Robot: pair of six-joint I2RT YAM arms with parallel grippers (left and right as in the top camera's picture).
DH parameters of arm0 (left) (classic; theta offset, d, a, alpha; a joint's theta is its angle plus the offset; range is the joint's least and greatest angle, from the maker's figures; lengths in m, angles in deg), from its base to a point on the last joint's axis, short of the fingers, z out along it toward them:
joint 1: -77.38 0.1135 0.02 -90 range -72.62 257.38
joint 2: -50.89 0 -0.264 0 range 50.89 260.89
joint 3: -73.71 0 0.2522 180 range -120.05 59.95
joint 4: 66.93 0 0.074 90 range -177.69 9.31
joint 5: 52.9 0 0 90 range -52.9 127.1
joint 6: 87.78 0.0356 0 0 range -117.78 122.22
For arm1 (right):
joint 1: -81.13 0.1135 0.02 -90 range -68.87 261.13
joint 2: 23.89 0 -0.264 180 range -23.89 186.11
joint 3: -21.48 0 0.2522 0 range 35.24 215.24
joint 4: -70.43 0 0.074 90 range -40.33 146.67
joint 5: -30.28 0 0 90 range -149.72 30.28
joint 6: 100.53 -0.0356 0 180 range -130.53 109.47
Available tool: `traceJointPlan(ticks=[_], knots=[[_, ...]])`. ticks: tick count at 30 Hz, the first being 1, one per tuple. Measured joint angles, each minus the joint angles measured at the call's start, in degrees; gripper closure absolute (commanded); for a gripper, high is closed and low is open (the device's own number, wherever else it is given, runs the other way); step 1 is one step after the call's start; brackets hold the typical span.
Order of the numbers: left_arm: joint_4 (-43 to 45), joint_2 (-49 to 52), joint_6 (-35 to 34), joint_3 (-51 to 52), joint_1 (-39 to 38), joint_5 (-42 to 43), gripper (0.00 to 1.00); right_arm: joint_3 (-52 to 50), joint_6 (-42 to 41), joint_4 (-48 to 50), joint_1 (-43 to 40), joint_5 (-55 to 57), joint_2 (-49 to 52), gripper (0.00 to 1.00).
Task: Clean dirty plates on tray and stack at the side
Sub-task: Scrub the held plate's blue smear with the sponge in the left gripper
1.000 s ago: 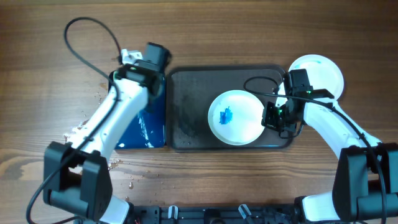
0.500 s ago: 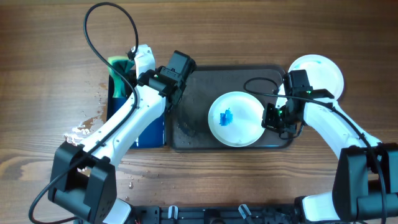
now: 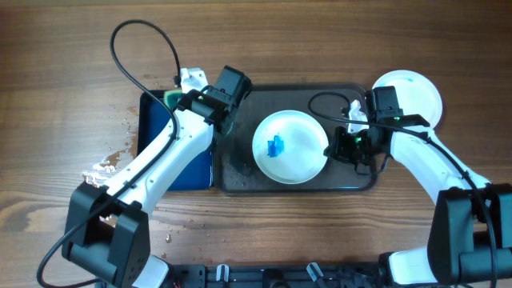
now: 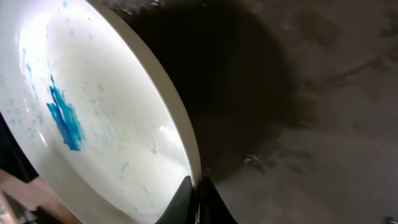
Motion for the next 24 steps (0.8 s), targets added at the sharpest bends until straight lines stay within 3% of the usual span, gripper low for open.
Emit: traceJointPlan(ticks=[3,8,16,24], knots=[[0.13,0.00,0.57,0.00,0.00,10.01,0.96,0.00,-2.01,1.57,0.00,-0.55,1.16,0.96],[1.09,0.00,0.96,0.00,0.00,19.02,0.96,0.00,-3.67,5.86,0.50,-1.03,8.81,0.96],[9.16,-0.02,2.23,0.02,0.00,39.91,0.96,0.44,-4.90,9.05,2.86,-4.22,11.04,0.95],[10.38,0.00,2.45,0.02,0.00,46.36,0.96,1.14,0.13,5.14,3.28,3.30,5.60,0.95]])
